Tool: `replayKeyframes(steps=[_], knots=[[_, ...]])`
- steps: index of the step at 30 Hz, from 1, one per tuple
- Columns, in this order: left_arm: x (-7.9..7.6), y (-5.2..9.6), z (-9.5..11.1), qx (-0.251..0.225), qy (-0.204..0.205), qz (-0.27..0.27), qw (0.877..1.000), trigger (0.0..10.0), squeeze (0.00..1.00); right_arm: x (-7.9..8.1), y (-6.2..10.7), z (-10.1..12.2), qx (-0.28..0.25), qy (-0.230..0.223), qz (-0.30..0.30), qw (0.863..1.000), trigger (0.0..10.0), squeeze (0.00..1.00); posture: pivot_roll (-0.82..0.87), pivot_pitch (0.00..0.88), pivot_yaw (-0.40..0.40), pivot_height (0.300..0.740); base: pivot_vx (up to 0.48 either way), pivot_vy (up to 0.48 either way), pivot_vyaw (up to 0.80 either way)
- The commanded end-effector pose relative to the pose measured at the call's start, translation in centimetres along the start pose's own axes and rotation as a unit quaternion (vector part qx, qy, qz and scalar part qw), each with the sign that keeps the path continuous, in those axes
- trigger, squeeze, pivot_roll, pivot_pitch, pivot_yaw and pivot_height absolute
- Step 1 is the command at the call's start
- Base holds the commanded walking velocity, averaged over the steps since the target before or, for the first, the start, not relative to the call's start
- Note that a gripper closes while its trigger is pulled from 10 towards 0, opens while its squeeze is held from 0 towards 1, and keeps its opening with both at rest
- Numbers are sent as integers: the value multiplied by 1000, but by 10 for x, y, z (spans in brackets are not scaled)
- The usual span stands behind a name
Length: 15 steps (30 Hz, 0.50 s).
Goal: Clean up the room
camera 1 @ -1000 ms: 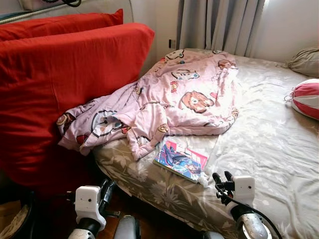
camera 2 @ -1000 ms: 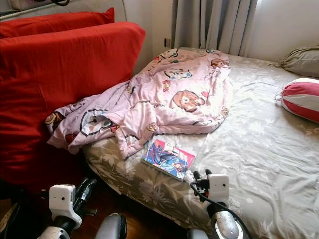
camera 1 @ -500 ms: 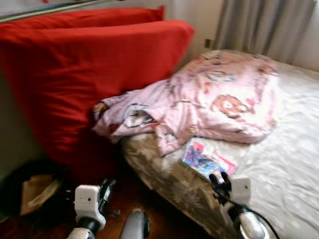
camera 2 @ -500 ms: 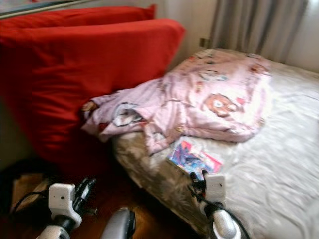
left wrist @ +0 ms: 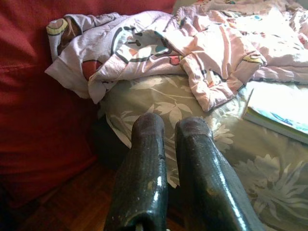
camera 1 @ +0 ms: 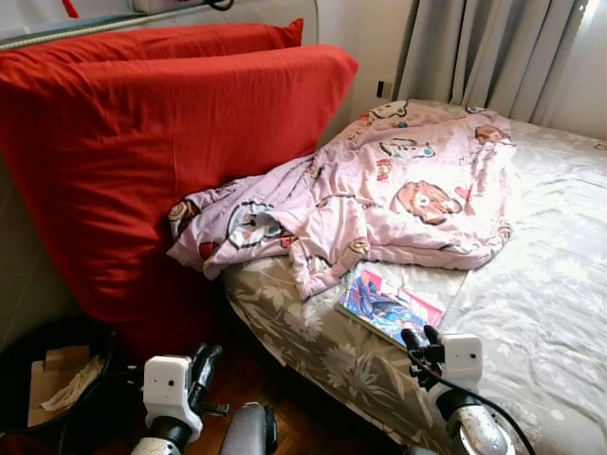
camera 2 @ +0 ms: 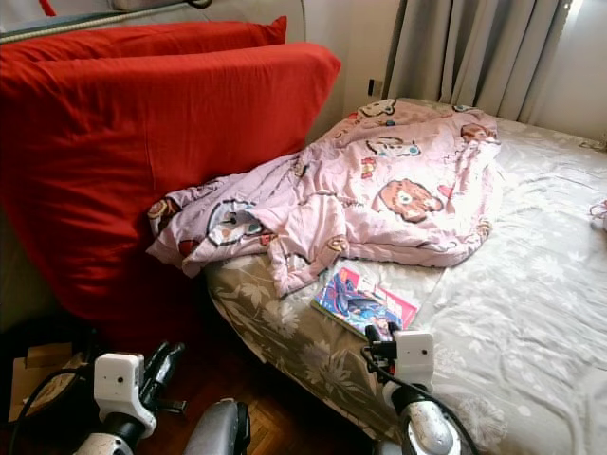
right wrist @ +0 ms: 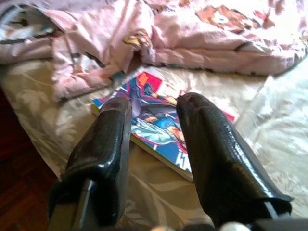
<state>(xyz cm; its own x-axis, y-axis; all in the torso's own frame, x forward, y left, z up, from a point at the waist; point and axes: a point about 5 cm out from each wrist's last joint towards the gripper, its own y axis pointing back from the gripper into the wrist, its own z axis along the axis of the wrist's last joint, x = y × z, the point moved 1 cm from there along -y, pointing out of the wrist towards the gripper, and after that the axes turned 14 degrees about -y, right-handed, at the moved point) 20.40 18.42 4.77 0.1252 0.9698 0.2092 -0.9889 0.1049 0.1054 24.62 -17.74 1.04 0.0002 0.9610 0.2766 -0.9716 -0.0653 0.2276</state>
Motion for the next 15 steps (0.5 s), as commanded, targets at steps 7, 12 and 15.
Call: replayKeyframes(steps=[7, 12, 15], knots=[[-1, -1, 0, 4, 9, -5, 1000, 10000, 0, -4, -2, 0, -2, -19, -18, 1000, 10000, 0, 93, 0, 14, 612, 0, 0, -263], [-2, -1, 1, 4, 9, -5, 1000, 10000, 0, -3, -3, 1, -7, -18, -16, 1000, 10000, 0, 92, 0, 13, 612, 0, 0, 0], [-2, -1, 1, 5, 9, -6, 1000, 10000, 0, -3, -3, 1, -5, -16, -18, 1000, 10000, 0, 94, 0, 13, 612, 0, 0, 0]])
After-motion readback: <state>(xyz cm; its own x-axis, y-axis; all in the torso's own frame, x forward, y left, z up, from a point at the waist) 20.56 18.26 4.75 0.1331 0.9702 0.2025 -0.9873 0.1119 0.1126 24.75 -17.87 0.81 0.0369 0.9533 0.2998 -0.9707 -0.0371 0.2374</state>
